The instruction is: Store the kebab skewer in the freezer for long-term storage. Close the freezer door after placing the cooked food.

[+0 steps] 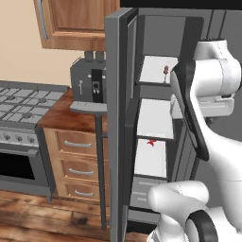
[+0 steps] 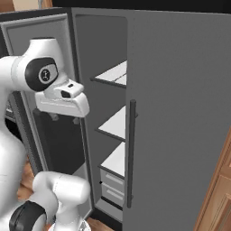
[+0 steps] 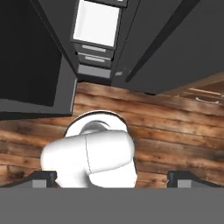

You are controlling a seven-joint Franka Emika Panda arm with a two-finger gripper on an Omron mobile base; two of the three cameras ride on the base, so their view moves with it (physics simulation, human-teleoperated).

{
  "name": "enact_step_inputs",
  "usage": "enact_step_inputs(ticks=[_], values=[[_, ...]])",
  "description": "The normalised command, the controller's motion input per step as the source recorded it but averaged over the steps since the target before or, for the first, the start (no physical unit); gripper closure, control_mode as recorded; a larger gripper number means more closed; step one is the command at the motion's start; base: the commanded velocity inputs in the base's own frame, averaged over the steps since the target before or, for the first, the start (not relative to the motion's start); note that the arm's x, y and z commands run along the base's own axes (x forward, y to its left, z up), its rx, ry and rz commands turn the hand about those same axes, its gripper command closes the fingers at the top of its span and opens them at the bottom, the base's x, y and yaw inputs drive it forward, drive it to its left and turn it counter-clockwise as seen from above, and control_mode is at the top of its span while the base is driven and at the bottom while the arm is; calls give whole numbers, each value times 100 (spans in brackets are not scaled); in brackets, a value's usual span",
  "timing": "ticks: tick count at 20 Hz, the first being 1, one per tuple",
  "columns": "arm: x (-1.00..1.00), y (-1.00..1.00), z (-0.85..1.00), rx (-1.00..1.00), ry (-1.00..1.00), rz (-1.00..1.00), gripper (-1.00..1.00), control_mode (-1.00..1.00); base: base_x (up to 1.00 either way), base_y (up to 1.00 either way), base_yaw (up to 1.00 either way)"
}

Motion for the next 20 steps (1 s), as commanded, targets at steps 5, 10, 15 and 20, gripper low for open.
enact_step_inputs(ticks=[5,10,15,20], values=[[-74,12,-23,8,-3,11,-100,-100,0,0,0],[-9,8,-49,1,4,0,-100,-100,0,0,0],[0,0,-10,0,6,0,-100,-100,0,0,0],[0,0,0,0,0,0,-100,-100,0,0,0]])
